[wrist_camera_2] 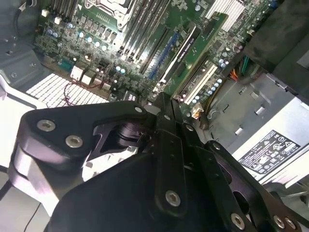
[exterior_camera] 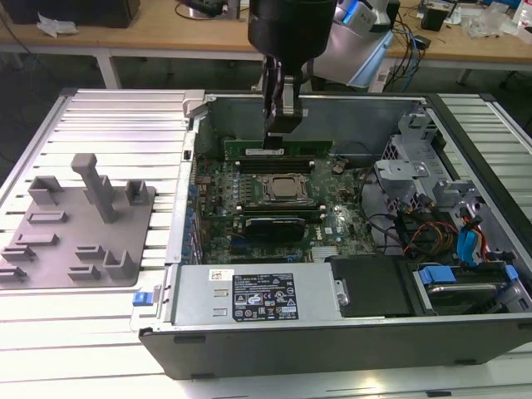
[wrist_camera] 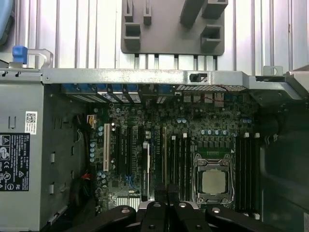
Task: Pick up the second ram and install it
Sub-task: 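Pick up the second ram and move it above second insertion slot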
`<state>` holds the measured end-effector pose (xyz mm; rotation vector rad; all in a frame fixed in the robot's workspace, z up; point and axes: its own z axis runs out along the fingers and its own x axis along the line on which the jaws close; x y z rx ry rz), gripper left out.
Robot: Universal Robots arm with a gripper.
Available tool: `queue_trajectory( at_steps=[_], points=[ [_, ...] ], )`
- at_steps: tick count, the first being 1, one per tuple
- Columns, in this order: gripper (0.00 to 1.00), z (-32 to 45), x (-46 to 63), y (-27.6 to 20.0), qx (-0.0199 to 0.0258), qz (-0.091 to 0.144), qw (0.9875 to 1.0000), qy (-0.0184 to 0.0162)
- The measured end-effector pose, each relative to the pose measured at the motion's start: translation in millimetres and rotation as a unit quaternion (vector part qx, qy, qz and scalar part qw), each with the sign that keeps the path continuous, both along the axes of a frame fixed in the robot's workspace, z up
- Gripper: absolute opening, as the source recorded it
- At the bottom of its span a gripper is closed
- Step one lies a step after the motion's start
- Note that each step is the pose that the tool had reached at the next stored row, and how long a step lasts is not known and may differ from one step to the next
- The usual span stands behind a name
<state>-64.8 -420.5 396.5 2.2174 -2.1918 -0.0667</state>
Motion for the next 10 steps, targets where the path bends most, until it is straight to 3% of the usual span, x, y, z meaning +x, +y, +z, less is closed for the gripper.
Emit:
queue_trajectory(
  at_steps=[4, 7, 10],
  points=[
    [0.09, -6.6, 0.2, 5.0, 0.0000, 0.000, 1.0000, 0.0000],
    [0.09, -15.4, 0.3, 12.6, 0.0000, 0.000, 1.0000, 0.0000],
    [0.09, -24.9, 0.3, 15.1, 0.0000, 0.000, 1.0000, 0.0000]
  ],
)
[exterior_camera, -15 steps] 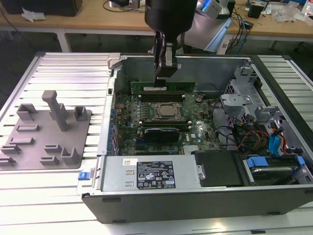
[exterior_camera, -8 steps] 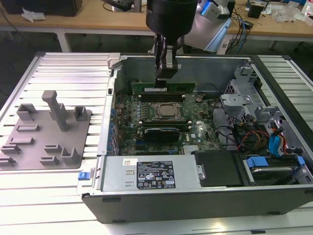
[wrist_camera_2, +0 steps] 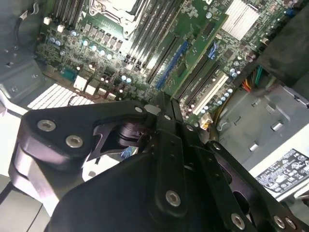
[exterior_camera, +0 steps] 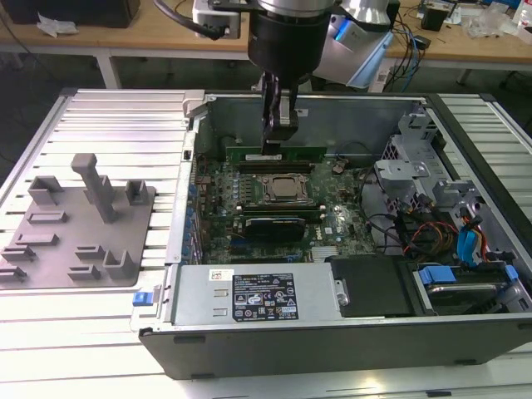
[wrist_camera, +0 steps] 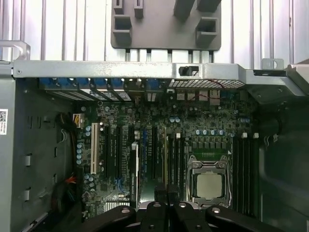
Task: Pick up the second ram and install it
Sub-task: 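Pick up the second ram and move it above second insertion slot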
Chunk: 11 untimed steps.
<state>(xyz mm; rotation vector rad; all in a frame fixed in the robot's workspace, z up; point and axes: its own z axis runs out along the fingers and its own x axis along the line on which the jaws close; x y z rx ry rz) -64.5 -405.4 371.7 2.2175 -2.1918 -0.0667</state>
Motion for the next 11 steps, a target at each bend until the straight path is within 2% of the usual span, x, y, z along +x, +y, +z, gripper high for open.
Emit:
queue_trajectory(
  at_steps=[3, 9, 11],
  points=[
    [0.09, -8.5, 0.3, 1.0, 0.0000, 0.000, 1.0000, 0.0000],
    [0.09, -17.3, 0.7, 1.9, 0.0000, 0.000, 1.0000, 0.0000],
    [0.09, -23.2, 1.4, 3.8, -0.0001, 0.000, 1.0000, 0.0000]
  ],
)
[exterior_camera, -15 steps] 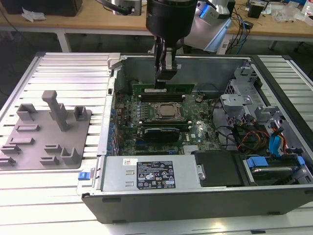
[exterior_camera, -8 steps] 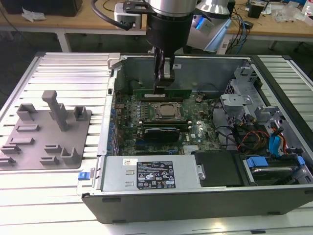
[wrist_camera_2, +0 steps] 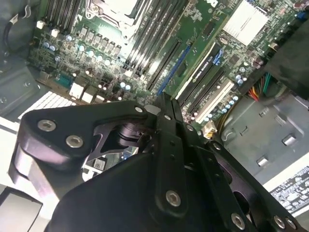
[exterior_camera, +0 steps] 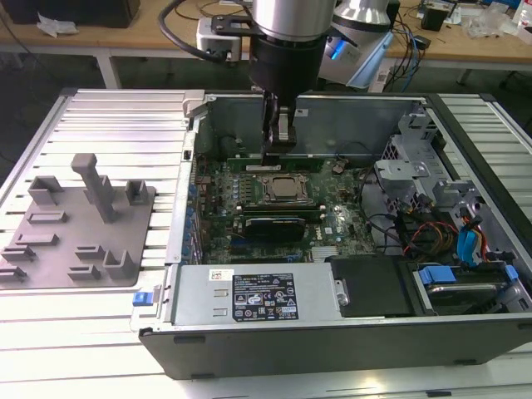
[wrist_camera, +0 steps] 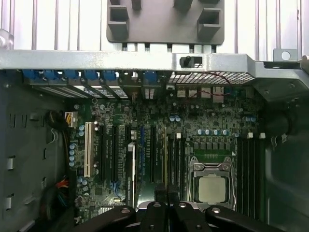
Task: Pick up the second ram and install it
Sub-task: 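Pick up the second ram and move it above second insertion slot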
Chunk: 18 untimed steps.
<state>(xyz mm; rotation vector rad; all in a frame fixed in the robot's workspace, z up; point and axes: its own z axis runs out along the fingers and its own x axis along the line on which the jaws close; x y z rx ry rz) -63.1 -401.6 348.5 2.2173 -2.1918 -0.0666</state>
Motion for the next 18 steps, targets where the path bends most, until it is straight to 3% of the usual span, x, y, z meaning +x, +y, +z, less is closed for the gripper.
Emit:
queue_trajectory(
  at_steps=[2, 6, 10, 14, 18],
  points=[
    [0.09, -5.1, 0.6, 4.1, 0.0001, 0.000, 1.0000, 0.0000],
    [0.09, -13.0, 3.0, 6.7, 0.0008, -0.001, 1.0000, -0.0001],
    [0.09, -19.3, 3.1, 20.1, 0.0009, -0.001, 1.0000, 0.0000],
    [0.09, -23.4, 3.0, 25.5, 0.0009, -0.007, 1.0000, -0.0001],
    [0.09, -24.2, 3.1, 26.3, 0.0009, -0.009, 1.0000, 0.0000]
  ],
)
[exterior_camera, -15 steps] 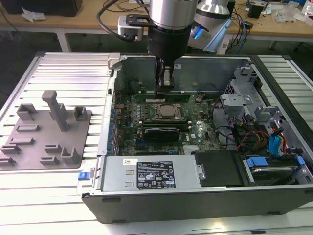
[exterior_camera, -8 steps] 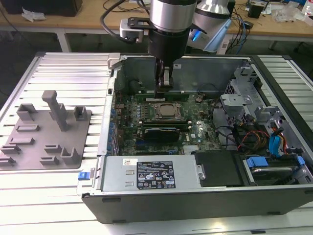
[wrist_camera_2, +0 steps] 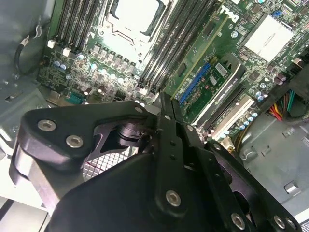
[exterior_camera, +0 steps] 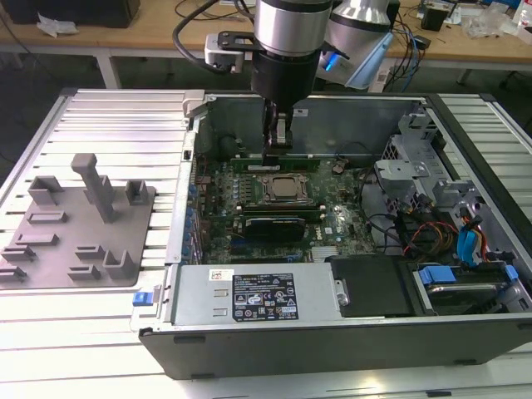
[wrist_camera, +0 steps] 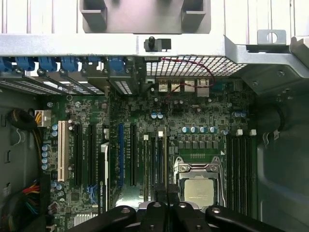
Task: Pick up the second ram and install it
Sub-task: 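Pick up the second ram and move it above second insertion slot, then insert the second ram into the second slot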
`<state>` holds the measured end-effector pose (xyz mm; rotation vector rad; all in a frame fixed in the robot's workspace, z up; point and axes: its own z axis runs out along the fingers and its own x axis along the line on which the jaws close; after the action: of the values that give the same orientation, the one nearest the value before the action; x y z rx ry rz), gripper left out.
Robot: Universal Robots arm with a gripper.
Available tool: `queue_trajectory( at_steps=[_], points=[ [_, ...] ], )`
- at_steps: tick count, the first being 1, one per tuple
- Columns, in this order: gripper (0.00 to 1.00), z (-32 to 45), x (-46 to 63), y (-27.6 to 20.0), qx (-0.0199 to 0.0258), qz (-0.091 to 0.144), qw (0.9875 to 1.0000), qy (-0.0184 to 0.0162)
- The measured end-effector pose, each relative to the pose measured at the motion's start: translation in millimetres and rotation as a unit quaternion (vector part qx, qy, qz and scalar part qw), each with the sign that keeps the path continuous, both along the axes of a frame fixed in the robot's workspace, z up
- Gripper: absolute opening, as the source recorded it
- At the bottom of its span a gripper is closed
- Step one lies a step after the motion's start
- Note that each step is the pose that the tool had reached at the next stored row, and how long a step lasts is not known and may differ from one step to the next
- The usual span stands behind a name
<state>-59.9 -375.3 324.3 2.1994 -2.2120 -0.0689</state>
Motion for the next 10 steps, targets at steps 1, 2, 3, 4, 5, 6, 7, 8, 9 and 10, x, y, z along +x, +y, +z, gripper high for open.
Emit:
queue_trajectory(
  at_steps=[1, 2, 3, 4, 5, 6, 7, 8, 9, 10],
  points=[
    [0.09, 0.0, 0.0, 0.0, 0.0000, 0.000, 1.0000, 0.0000],
    [0.09, 0.0, 0.0, 0.0, 0.0000, 0.000, 1.0000, 0.0000],
    [0.09, 0.0, 0.0, 0.0, 0.0000, 0.000, 1.0000, 0.0000],
    [0.09, 0.0, 0.0, 0.0, 0.0000, 0.000, 1.0000, 0.0000],
    [0.09, 0.0, 0.0, 0.0, 0.0000, 0.000, 1.0000, 0.0000],
    [0.09, 0.0, 0.0, 0.0, 0.0000, 0.000, 1.0000, 0.0000],
    [0.09, 0.0, 0.0, 0.0, 0.0000, 0.000, 1.0000, 0.0000],
    [0.09, 0.0, 0.0, 0.0, 0.0000, 0.000, 1.0000, 0.0000],
    [0.09, 0.0, 0.0, 0.0, 0.0000, 0.000, 1.0000, 0.0000],
    [0.09, 0.0, 0.0, 0.0, 0.0000, 0.000, 1.0000, 0.0000]
  ],
)
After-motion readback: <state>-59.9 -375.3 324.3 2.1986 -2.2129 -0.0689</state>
